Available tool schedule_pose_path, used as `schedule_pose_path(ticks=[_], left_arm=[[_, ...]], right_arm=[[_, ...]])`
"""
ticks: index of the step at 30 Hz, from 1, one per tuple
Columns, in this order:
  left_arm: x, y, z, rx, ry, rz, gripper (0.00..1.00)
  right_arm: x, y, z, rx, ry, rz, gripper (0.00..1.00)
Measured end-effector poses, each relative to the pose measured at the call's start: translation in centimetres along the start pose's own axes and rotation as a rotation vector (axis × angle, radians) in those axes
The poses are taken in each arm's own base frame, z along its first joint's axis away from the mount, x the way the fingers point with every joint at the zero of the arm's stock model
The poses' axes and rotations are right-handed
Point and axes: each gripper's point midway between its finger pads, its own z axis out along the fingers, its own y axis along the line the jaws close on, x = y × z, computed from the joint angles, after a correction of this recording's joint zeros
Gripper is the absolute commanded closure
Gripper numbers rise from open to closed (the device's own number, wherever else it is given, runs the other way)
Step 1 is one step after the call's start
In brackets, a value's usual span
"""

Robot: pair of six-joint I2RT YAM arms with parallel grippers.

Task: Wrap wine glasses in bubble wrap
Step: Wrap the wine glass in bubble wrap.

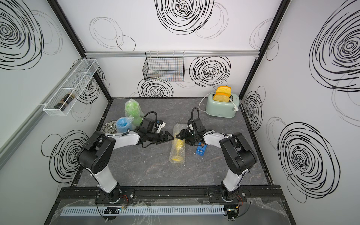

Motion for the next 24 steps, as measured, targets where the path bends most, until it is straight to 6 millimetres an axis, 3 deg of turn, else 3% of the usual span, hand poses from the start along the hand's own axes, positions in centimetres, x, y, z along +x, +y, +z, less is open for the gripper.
schedule_pose_path(ticks=[4, 12, 18, 24], left_arm=[[0.5, -0.6, 0.4, 0.034, 0.023, -0.001, 0.01], [1.7, -2.1, 1.6, 0.083, 0.06, 0.033, 0.0], [3.2, -1.4, 2.9, 0.038, 0.11, 0.041, 0.16], [3.4, -1.7, 2.4, 0.025, 0.107, 0.047, 0.17]], right_arm=[[-0.1, -0.1, -0.2, -0.012, -0.002, 0.012, 0.31], [0.1, -0.1, -0.1, -0.04, -0.003, 0.021, 0.29], [0.1, -0.1, -0.1, -0.043, -0.004, 0.023, 0.29], [0.1, -0.1, -0.1, -0.043, -0.003, 0.023, 0.29]])
